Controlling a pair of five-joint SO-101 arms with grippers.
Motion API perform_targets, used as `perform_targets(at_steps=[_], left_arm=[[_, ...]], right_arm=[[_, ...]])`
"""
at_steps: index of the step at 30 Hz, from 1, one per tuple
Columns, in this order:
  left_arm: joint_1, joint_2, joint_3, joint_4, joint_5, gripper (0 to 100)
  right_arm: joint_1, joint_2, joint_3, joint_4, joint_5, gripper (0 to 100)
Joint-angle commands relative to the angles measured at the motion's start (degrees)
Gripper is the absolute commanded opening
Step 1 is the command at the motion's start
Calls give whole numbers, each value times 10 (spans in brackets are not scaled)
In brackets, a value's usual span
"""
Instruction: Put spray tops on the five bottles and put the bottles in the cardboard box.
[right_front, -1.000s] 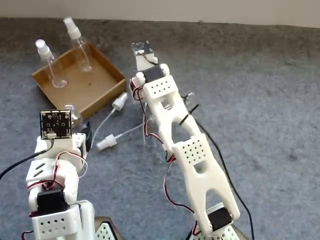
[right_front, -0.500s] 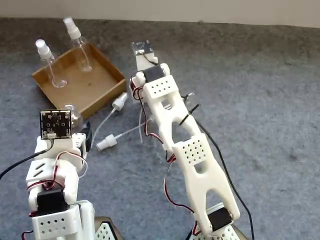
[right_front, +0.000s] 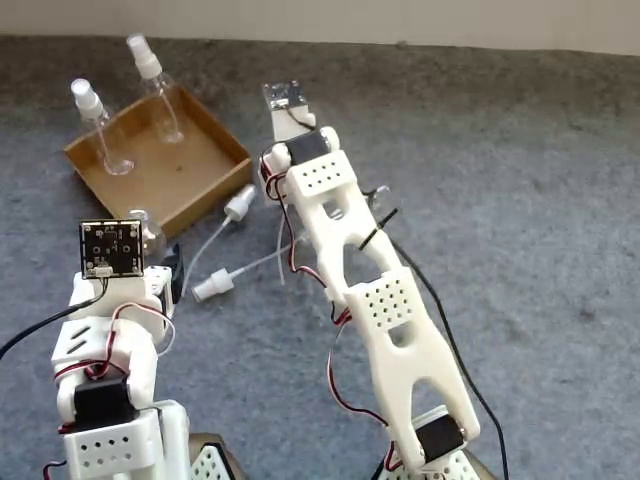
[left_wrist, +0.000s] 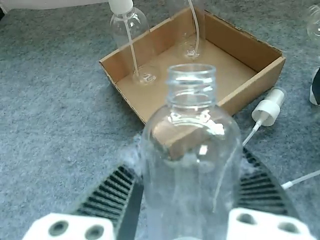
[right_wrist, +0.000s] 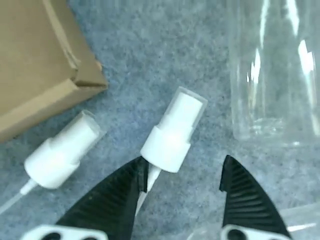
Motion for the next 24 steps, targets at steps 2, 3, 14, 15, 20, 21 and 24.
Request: perform_targets(at_steps=[2,3,14,15,20,21,24], left_arm=[[-5,-11,7,-18,6,154],[-5,-11,11,-27,6,154],[-5,-11,22,-47,6,154],[-5,-11,22,-47,6,154],[-5,-11,22,-47,6,154],[-5,-11,22,-47,6,154],[-5,-11,22,-47,6,154]], right_arm=[[0,-10,-36,-62,-4,221],[0,-5,-37,-65,-4,221],[-3,43,-44,-68,-4,221],[-3,43,-44,-68,-4,221],[0,49,-83,-77,-4,220],[1,49,-85,-77,-4,217],[1,49,-83,-77,-2,136]])
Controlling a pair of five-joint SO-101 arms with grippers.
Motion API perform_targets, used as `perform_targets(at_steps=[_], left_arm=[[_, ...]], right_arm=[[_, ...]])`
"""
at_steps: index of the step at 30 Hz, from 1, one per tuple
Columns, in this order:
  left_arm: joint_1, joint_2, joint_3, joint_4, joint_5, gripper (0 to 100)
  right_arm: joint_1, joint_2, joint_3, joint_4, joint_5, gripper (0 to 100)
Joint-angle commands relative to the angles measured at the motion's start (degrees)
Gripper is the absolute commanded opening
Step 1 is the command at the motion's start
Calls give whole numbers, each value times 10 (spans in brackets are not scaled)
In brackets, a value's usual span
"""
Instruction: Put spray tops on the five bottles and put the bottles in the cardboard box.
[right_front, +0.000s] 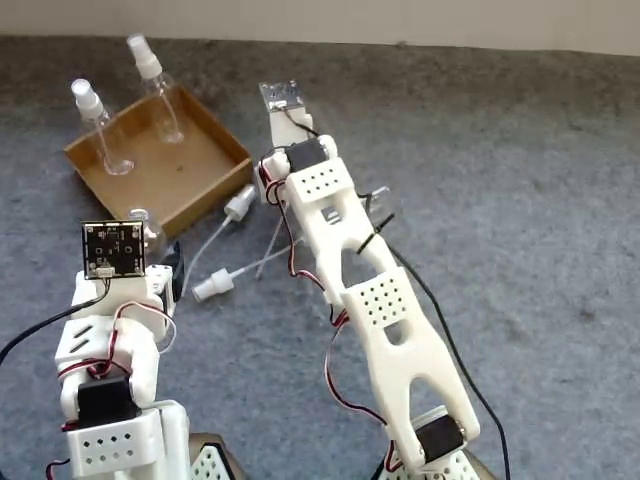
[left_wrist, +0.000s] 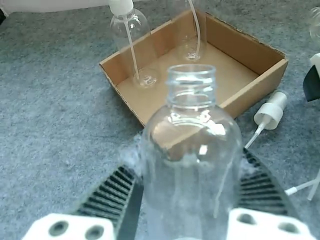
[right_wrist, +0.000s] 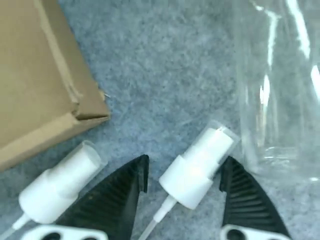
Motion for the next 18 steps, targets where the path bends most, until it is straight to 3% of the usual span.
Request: perform_targets(at_steps=[1,8,18], left_arm=[[-4,-10,-4,-12,6,154],[44,-10,-3,-11,4,154],[117,-11,-3,-11,5,158]], right_arm=[[2,-9,-35,-19,1,105],[11,-19,-45,29,2,57],[13,-56,-270,170,2,57]])
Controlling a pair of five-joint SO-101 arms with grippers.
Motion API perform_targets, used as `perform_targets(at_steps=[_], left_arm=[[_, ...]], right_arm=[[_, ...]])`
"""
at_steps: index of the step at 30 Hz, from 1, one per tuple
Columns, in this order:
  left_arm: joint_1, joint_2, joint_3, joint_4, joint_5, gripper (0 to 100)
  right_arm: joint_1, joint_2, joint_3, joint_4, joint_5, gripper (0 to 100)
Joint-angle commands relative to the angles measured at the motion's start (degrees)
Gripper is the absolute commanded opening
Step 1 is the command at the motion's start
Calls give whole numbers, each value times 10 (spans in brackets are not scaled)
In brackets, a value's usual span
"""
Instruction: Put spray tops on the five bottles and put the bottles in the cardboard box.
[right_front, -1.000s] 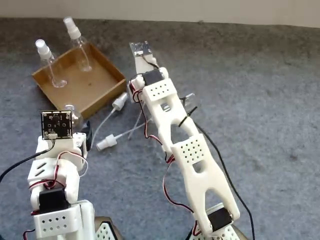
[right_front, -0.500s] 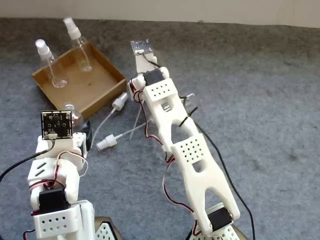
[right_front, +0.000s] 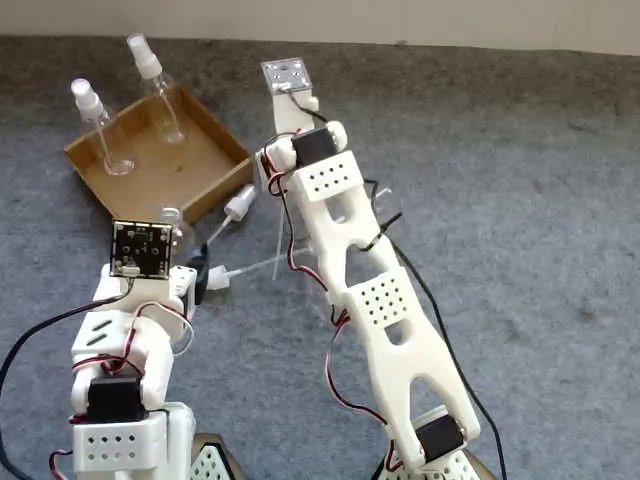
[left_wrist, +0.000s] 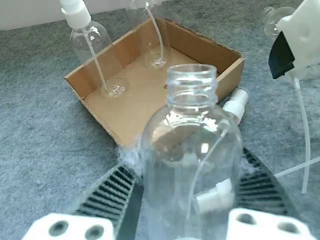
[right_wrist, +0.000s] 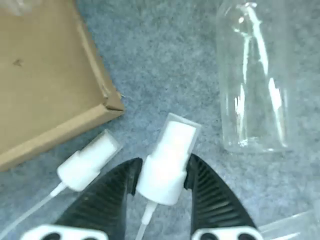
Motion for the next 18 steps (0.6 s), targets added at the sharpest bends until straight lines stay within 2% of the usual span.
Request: perform_targets(at_steps=[1,11,18], left_arm=[[51,-11,-3,-11,5,158],[171,-11,29,-11,4,158],[206,-11,29,-12,4,158]], right_arm=[[16,-68,-112,56,1,57],[72,-247,-102,116,1,57],[83,-360,-97,116,0,57]])
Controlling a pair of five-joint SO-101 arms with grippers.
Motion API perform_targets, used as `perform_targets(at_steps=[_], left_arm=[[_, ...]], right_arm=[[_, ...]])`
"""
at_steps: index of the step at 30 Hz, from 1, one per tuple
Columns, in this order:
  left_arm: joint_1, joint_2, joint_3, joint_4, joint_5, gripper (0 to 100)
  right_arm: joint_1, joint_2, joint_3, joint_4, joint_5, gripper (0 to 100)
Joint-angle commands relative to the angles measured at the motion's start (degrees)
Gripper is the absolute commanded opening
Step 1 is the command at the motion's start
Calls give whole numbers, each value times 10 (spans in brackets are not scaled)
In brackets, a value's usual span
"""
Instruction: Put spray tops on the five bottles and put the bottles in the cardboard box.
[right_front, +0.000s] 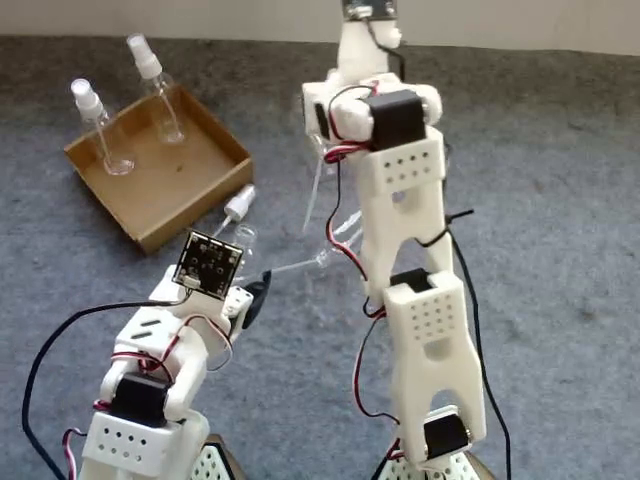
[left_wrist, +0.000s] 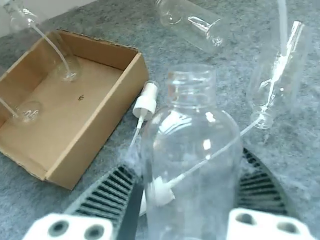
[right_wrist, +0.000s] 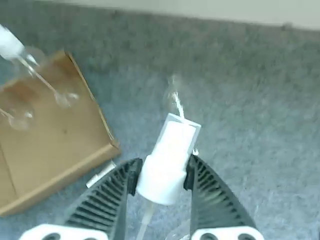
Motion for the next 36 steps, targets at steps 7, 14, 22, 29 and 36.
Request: perform_targets(at_steps=[7,14,22,29,36], left_arm=[[123,-7,-5,-13,4,158],[220,-7,-7,-17,4,157],[284,-7,-5,-134,4,154],[349,-7,7,-152,5,154],[354,-7,28,-153,6,154]], right_arm=[[11,-225,-77,13,-1,56],[11,-424,124,13,-1,56],[11,-664,358,8,0,56],[30,-775,470,7,1,56],[128,-815,555,-34,1,56]])
